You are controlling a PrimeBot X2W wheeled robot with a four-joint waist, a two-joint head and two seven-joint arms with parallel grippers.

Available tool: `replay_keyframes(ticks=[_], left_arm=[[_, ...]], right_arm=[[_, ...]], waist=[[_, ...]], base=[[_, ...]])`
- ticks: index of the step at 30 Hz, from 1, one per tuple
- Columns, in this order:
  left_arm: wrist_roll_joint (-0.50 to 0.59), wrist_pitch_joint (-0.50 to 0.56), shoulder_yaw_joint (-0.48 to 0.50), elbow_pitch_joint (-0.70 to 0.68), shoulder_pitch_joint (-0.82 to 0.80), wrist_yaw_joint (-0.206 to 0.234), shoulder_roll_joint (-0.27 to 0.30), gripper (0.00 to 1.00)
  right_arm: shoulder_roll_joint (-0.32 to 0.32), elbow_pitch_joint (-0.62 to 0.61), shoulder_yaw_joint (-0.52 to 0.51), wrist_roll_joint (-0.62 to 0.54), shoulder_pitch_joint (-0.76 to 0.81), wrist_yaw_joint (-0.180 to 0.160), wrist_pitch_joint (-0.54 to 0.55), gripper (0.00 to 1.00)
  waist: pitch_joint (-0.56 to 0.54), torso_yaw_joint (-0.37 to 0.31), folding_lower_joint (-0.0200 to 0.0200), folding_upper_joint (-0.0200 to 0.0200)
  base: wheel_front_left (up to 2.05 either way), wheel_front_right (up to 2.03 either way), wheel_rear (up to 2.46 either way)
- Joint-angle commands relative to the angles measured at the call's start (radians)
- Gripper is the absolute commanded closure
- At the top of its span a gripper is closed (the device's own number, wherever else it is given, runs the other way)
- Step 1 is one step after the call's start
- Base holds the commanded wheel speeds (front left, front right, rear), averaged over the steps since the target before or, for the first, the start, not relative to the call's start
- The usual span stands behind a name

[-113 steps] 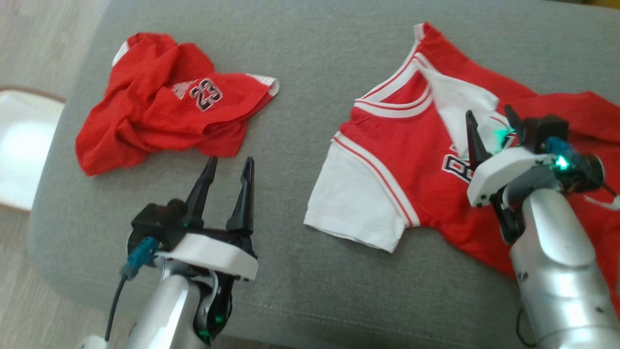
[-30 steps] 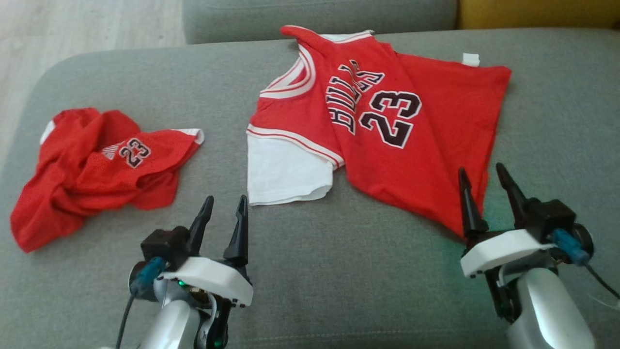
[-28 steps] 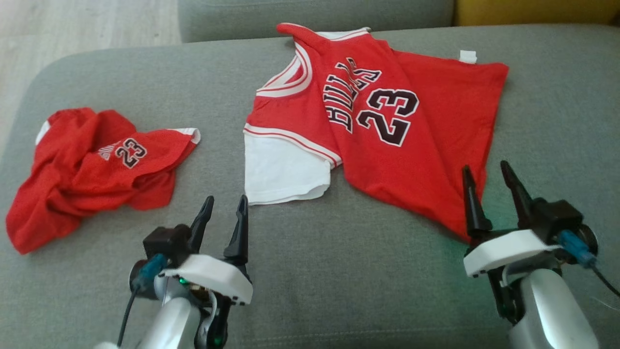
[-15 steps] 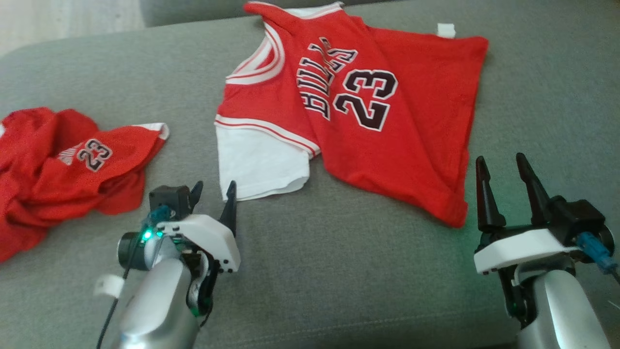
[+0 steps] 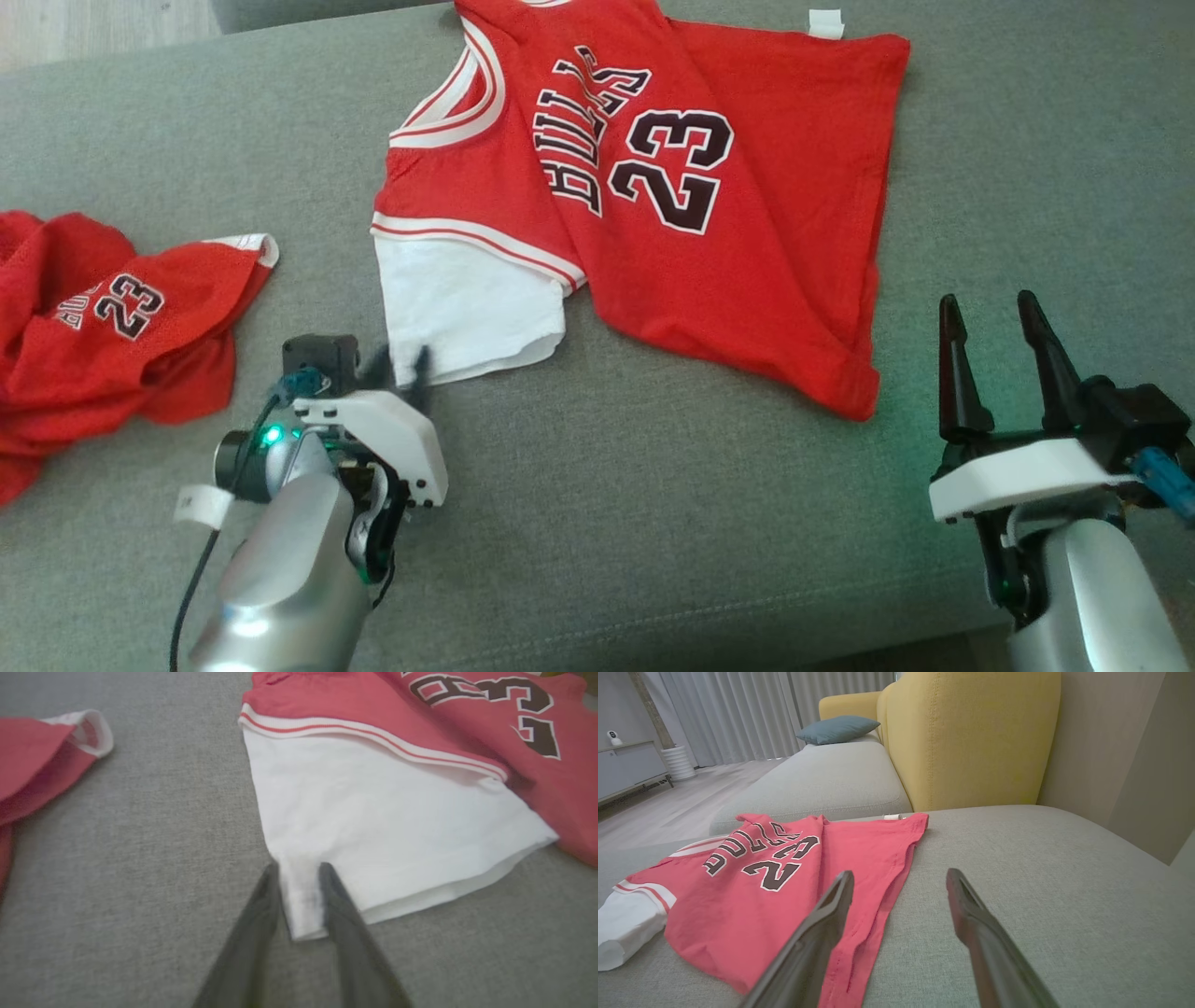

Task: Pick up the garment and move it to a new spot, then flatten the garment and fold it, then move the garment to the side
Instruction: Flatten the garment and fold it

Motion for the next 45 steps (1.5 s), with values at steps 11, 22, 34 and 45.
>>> replay_keyframes(ticks=[11,22,34,45], left_arm=[[-0.040,-0.137,0.050,-0.071,-0.018,-0.005,0.024,1.00],[-0.022,-0.182,0.137,-0.332,0.039,0.045,0.029,1.00],[0.047,-0.182,0.239,-0.532,0.110,0.062,0.001,1.00],[0.066,-0.182,0.249,-0.523,0.115,0.041,-0.011,1.00]], right_arm=[[-0.003,0.042,-0.009,0.024,0.011,0.007,0.024,0.00],[-0.003,0.153,0.052,0.137,0.028,0.007,0.057,0.00],[-0.003,0.261,0.133,0.218,-0.013,0.007,0.072,0.00],[-0.003,0.317,0.192,0.270,-0.042,0.007,0.078,0.00]], waist=[[-0.021,-0.003,0.0000,0.0000],[-0.030,0.021,0.0000,0.0000],[-0.023,0.039,0.0000,0.0000],[-0.018,0.055,0.0000,0.0000]], base=[[0.00,0.00,0.00],[0.00,0.00,0.00],[0.00,0.00,0.00],[0.00,0.00,0.00]])
